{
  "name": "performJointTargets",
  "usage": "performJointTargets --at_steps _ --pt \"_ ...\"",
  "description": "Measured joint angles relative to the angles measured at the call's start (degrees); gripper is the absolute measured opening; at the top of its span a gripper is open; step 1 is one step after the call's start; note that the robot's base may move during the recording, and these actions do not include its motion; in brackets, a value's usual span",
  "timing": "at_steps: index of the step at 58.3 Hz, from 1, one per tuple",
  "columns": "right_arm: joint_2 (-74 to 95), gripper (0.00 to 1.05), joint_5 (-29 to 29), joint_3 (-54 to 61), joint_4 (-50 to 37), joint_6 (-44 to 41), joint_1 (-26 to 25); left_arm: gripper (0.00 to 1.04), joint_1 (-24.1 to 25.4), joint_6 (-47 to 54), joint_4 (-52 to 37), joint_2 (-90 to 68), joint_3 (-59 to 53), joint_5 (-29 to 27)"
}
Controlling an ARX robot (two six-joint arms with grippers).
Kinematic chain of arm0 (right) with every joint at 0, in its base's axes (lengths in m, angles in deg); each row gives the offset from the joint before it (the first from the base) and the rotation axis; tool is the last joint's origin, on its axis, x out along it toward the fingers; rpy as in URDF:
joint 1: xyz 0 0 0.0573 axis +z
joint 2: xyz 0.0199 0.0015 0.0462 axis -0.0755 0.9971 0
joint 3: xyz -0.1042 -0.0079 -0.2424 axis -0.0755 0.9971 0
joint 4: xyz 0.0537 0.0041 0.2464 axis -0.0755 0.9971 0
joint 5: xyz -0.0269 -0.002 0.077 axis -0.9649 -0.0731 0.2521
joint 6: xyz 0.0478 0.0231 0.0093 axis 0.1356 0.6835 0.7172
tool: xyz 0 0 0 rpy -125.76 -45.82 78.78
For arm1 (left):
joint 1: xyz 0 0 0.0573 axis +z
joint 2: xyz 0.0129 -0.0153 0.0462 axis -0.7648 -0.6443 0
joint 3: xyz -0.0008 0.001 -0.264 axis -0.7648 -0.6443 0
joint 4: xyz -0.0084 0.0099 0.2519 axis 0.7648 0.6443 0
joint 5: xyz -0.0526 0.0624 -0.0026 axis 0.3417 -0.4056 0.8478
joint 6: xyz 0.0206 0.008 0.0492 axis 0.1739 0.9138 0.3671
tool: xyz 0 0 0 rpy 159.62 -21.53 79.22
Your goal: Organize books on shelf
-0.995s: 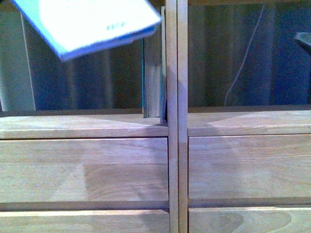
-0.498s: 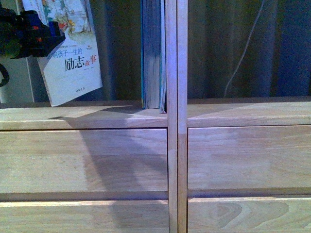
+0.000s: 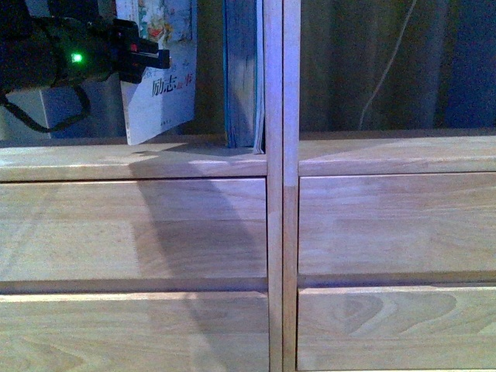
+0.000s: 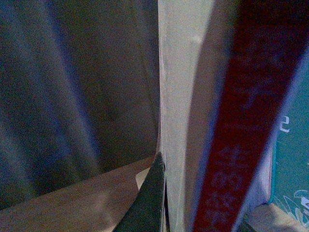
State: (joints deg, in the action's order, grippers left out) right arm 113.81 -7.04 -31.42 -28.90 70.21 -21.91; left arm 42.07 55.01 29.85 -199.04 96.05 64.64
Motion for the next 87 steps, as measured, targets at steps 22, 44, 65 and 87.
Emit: performJointTargets --at_steps 22,44,65,87 --pt "0.00 0.98 0.00 0.00 0.00 -0.24 -0.02 0.07 -1.25 1.95 2.40 -7.80 10.45 -0.37" --pt "0.00 0.98 0.00 0.00 0.00 -0.33 -0.02 0.07 -4.90 3.21 5.60 -13.68 17.92 -2.34" --pt "0.00 0.98 0.00 0.00 0.00 -0.44 -0.02 0.59 -6.54 3.52 6.91 -16.81 22.84 -13.42" --pt "0.00 0.98 0.00 -0.02 0.00 -0.42 -0.02 0.97 -6.71 -2.47 9.88 -10.62 17.84 -15.63"
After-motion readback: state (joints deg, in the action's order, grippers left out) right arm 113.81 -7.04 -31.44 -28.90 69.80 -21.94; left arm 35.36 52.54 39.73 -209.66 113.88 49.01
